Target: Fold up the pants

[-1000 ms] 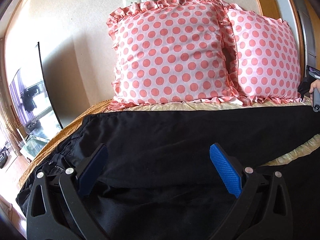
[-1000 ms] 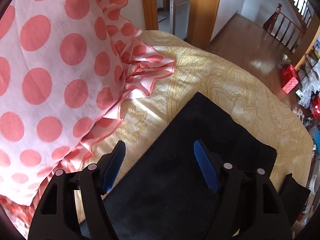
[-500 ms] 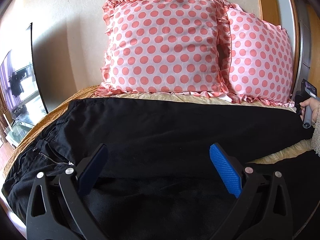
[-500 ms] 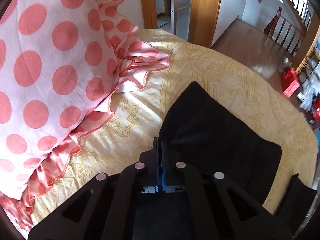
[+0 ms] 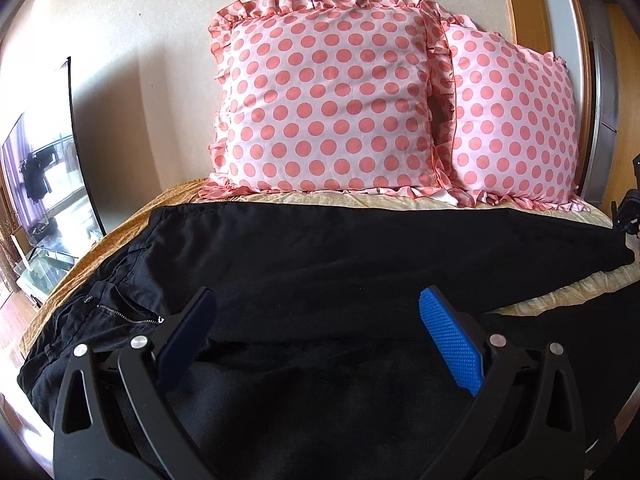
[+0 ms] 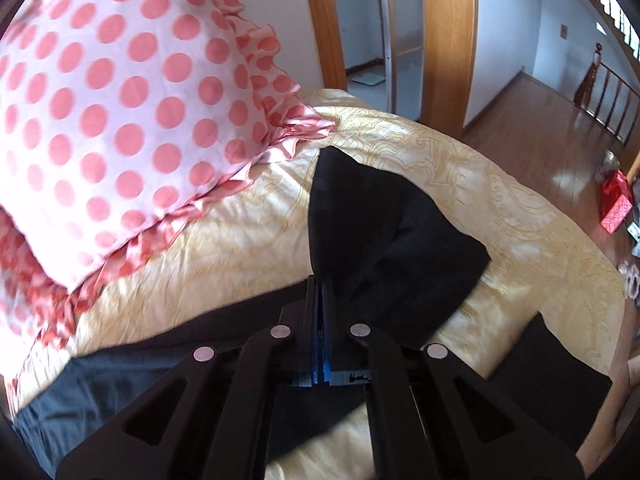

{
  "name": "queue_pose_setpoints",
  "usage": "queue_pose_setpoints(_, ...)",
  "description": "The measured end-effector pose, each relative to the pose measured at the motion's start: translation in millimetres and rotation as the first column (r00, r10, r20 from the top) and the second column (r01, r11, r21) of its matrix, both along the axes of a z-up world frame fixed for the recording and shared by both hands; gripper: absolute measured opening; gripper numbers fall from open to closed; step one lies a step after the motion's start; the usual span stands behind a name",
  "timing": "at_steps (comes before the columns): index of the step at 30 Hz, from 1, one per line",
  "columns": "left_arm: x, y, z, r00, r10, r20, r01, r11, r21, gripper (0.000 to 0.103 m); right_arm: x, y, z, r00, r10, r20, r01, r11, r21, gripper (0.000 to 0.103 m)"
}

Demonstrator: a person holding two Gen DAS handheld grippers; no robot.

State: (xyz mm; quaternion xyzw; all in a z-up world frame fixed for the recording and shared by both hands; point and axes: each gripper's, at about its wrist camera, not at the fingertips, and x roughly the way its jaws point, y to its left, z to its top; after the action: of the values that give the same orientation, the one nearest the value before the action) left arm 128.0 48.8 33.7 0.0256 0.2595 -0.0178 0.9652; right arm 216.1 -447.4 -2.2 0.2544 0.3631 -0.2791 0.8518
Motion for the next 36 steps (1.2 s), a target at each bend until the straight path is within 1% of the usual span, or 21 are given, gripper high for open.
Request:
queue_pose_setpoints(3, 0.7, 4.1, 3.9, 1.0, -0.011, -0.012, 0.011, 0.999, -0.037, 0.101, -37.1, 12.7, 3.7, 0.999, 0.033, 0.037, -0.034, 0.999, 0.002, 0.001)
queue_pose_setpoints(6, 4.3, 9.7, 9.0, 0.999, -0.02, -0.025, 0.018, 0.998, -0.067, 0.101, -63.5, 16.8, -0.3, 0.995, 0.062, 0.074, -0.064, 0.998, 0.014, 0.001)
queue_pose_setpoints(9, 11.5, 14.9, 14.6, 0.999, -0.016, -0.036, 0.013, 0.997, -0.078, 0.101, -93.2, 23.1, -5.4, 0.992, 0.079, 0.103, -0.083, 0.996, 0.041, 0.001)
queue_pose_setpoints(12, 24.1, 21.6, 19.0, 0.999, 0.007, -0.05, -0.012, 0.996, -0.085, 0.101, -117.2, 23.8, -15.6, 0.988, 0.086, 0.126, -0.098, 0.991, 0.088, 0.001)
queue_pose_setpoints(14, 35.0, 28.5, 19.4, 0.997, 0.004, -0.08, -0.014, 0.993, -0.119, 0.101, -127.9, 24.6, -23.5, 0.988, 0.09, 0.126, -0.103, 0.989, 0.109, 0.001)
queue_pose_setpoints(16, 52.0, 39.2, 18.8, 0.992, 0.008, -0.129, -0.03, 0.985, -0.167, 0.101, -134.8, 26.6, -28.2, 0.988, 0.09, 0.126, -0.105, 0.988, 0.116, 0.001)
queue_pose_setpoints(19, 87.5, 62.8, 18.8, 0.979, 0.018, -0.202, -0.07, 0.965, -0.253, 0.101, -150.4, 32.2, -33.5, 0.986, 0.093, 0.142, -0.109, 0.987, 0.115, 0.001)
queue_pose_setpoints(21, 115.1, 76.6, 18.8, 0.969, 0.05, -0.241, -0.113, 0.96, -0.257, 0.099, -158.0, 32.6, -34.9, 0.982, 0.088, 0.168, -0.11, 0.986, 0.128, 0.001)
queue_pose_setpoints(24, 157.3, 93.4, 16.8, 0.957, 0.109, -0.269, -0.171, 0.961, -0.216, 0.091, -165.4, 32.2, -32.5, 0.979, 0.083, 0.189, -0.107, 0.987, 0.121, 0.001)
queue_pose_setpoints(25, 171.2, 98.7, 14.4, 0.948, 0.131, -0.29, -0.196, 0.958, -0.21, 0.091, -166.4, 32.2, -30.7, 0.978, 0.082, 0.192, -0.105, 0.988, 0.115, 0.001)
queue_pose_setpoints(27, 195.4, 108.1, 8.2, 0.931, 0.127, -0.343, -0.222, 0.941, -0.254, 0.09, -170.9, 31.3, -28.6, 0.977, 0.079, 0.2, -0.102, 0.989, 0.108, 0.001)
queue_pose_setpoints(29, 220.7, 115.8, -0.7, 0.907, 0.118, -0.404, -0.257, 0.915, -0.31, 0.086, -174.9, 29.5, -26.6, 0.976, 0.07, 0.206, -0.094, 0.99, 0.109, 0.001)
queue_pose_setpoints(30, 230.7, 117.3, -4.8, 0.895, 0.126, -0.428, -0.279, 0.906, -0.319, 0.085, -176.1, 29.0, -26.2, 0.976, 0.068, 0.205, -0.091, 0.99, 0.109, 0.001)
queue_pose_setpoints(32, 253.4, 119.9, -16.0, 0.861, 0.146, -0.487, -0.332, 0.887, -0.32, 0.08, -177.6, 29.3, -26.5, 0.977, 0.07, 0.201, -0.093, 0.99, 0.107, 0.001)
queue_pose_setpoints(33, 262.8, 122.0, -21.8, 0.845, 0.151, -0.514, -0.353, 0.879, -0.321, 0.074, -177.9, 29.8, -26.7, 0.977, 0.072, 0.199, -0.094, 0.99, 0.104, 0.001)
queue_pose_setpoints(34, 271.1, 125.3, -27.7, 0.826, 0.159, -0.541, -0.381, 0.864, -0.329, 0.07, -178.0, 30.2, -27.1, 0.978, 0.073, 0.195, -0.094, 0.991, 0.099, 0.001)
queue_pose_setpoints(35, 276.1, 128.4, -32.9, 0.811, 0.166, -0.561, -0.408, 0.848, -0.339, 0.069, -178.0, 30.3, -27.8, 0.979, 0.075, 0.191, -0.094, 0.991, 0.095, 0.001)
queue_pose_setpoints(36, 282.0, 132.7, -38.7, 0.793, 0.171, -0.585, -0.439, 0.826, -0.354, 0.068, -177.5, 29.6, -28.5, 0.98, 0.074, 0.186, -0.092, 0.991, 0.093, 0.001)
